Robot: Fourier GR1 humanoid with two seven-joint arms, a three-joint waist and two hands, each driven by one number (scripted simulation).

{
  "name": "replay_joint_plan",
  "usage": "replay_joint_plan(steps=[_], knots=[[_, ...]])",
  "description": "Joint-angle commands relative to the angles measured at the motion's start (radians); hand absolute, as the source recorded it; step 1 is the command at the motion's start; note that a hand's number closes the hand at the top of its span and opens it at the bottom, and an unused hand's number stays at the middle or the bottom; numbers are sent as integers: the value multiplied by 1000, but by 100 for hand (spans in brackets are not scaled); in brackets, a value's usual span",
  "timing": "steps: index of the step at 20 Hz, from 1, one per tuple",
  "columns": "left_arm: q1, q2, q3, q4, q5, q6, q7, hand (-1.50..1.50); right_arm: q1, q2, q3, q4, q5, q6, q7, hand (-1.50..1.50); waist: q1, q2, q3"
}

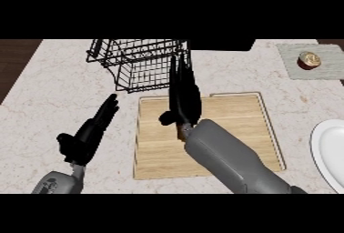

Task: Pick the sweet potato from the tray and place it in the tiered basket

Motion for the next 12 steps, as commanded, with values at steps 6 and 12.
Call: replay_joint_plan(steps=[6, 12], knots=[[-3, -23, -26, 18, -15, -3, -6, 0, -185, 20, 181, 145, 52, 585, 449, -150, 35, -13, -8], [-52, -24, -24, 20, -11, -28, -10, 0, -233, 19, 215, 63, -117, 856, 643, -150, 68, -1, -2]])
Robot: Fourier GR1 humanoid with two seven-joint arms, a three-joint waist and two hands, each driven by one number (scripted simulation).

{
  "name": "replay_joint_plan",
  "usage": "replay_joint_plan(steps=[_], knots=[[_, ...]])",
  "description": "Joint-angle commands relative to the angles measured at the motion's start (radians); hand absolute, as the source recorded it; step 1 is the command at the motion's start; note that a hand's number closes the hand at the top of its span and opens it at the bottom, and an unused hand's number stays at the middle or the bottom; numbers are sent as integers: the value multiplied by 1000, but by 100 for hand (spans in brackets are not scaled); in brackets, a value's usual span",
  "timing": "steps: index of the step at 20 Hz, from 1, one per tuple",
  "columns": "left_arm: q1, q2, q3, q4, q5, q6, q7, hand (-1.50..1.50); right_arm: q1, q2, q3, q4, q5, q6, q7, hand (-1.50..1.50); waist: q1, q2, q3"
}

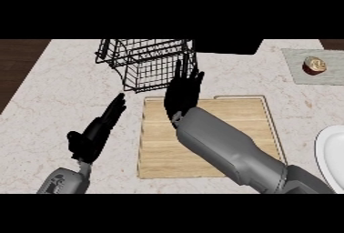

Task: Pick the sweet potato from the tray and place it in the tiered basket

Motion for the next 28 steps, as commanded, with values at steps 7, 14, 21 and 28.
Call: replay_joint_plan(steps=[7, 14, 21, 28], knots=[[-65, -23, 21, 63, -4, -2, -12, 0, -120, 40, 112, -81, -210, 299, 337, -150, 11, 21, -1], [-38, -30, 20, 73, -8, -2, -31, 0, -152, 41, 171, 31, -190, 286, 344, -150, 1, 18, -2], [-17, -32, 18, 51, -21, 14, -21, 0, -149, 41, 147, 71, -246, 293, 344, -150, -15, 12, 1], [-75, -19, 51, 82, -8, -11, -6, 0, -77, 41, 210, 121, -211, 169, 345, -150, -19, 23, 2]])
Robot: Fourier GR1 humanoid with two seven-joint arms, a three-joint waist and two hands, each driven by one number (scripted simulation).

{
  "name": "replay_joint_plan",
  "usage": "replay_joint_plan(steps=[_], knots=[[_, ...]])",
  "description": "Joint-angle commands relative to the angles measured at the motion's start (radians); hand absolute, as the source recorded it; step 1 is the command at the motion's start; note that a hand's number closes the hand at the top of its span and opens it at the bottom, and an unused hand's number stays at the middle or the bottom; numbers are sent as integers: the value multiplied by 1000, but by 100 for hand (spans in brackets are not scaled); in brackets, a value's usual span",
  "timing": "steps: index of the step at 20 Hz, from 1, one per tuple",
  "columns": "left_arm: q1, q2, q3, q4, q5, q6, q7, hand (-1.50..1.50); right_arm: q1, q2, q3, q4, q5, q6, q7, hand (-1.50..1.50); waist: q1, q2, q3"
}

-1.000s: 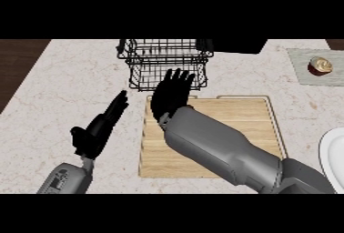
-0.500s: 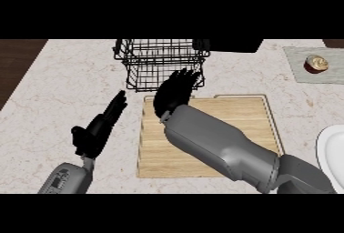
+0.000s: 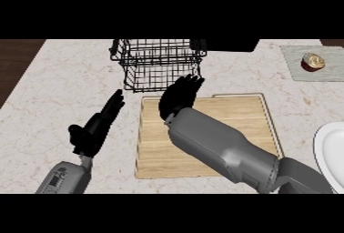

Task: Pick the sweet potato from the tray and place it in the tiered basket

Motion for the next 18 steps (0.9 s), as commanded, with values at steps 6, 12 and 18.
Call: replay_joint_plan(steps=[6, 12, 18], knots=[[17, -16, -4, -10, -26, 27, -5, 0, 17, 24, 1, 57, 14, 5, 238, -150, -16, -1, 1], [45, 10, 21, 7, 0, -18, -20, 0, 73, 24, 21, 43, 21, -4, 238, -150, -23, -1, 1], [5, -3, 29, 5, -6, -10, -5, 0, 102, 24, 30, 31, 26, -43, 238, -150, -23, 2, 1]])
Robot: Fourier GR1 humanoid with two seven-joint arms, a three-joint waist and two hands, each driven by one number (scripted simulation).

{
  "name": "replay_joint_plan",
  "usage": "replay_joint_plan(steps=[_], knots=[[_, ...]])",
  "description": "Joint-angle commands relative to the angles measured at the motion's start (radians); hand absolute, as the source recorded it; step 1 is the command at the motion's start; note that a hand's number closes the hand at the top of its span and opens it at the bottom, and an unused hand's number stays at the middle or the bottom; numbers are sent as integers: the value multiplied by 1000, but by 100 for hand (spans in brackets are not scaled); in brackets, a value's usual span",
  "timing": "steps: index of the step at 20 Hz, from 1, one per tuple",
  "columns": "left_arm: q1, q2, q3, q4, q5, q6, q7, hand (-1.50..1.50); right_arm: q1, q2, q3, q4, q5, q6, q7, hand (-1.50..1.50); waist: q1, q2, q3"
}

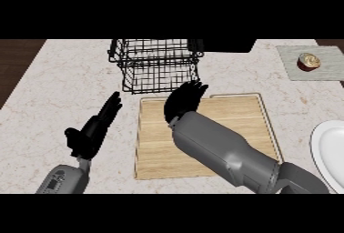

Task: Pick the sweet potato from the tray and place it in the tiered basket

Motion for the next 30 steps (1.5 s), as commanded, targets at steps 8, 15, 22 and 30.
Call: replay_joint_plan(steps=[8, 15, 22, 30], knots=[[24, -5, -3, -50, -19, -5, 14, 0, 51, 18, 75, -28, 99, -111, 139, 150, 9, 22, 1], [-19, 1, 35, 51, -14, -47, -23, 0, 65, 18, 64, 6, 161, -134, 64, 150, -13, 24, 0], [24, -16, 36, -1, -39, 11, -12, 0, 126, -254, -48, -105, 129, -248, -331, 150, -49, 19, 3], [71, -5, 32, -64, -26, 4, 14, 0, 212, -609, -383, -196, -168, -341, -943, 150, -54, 19, 7]])
